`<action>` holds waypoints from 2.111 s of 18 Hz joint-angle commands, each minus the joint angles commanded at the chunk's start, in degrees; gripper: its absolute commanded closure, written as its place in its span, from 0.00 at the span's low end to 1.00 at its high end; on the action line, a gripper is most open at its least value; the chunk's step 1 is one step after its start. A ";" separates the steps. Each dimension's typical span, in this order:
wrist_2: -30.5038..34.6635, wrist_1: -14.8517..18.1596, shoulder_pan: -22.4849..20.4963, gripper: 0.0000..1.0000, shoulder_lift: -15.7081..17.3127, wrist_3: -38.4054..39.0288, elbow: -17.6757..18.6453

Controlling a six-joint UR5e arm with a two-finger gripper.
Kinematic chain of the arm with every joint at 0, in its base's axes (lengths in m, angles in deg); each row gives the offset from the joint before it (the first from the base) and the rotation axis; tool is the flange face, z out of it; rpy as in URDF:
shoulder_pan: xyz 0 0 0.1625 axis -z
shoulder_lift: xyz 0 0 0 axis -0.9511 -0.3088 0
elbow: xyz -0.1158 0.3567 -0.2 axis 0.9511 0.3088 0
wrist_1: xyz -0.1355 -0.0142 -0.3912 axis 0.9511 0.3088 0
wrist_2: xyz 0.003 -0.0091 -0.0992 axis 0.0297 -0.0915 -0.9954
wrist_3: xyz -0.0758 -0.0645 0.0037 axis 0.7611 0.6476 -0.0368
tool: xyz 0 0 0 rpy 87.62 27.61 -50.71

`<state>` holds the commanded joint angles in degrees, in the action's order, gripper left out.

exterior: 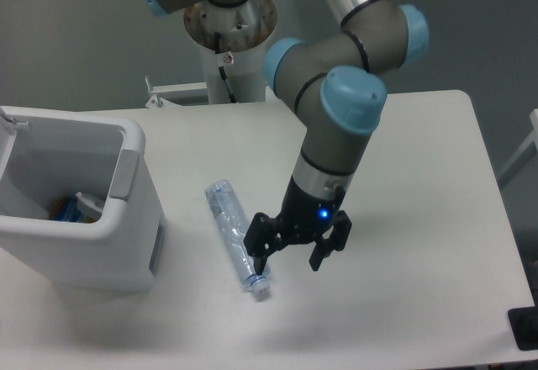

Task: Place the trash in the trash can
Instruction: 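Move the open gripper over the clear water bottle's cap end, then lower the gripper and close it around the bottle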

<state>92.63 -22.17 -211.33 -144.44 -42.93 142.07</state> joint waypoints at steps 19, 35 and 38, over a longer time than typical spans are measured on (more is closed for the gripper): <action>18.91 12.68 8.53 0.00 -9.41 0.79 -3.79; 23.13 12.15 10.11 0.31 -12.31 5.62 -4.31; 23.13 12.24 10.11 0.36 -12.23 5.71 -4.40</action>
<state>115.75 -9.94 -201.22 -156.66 -37.22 137.67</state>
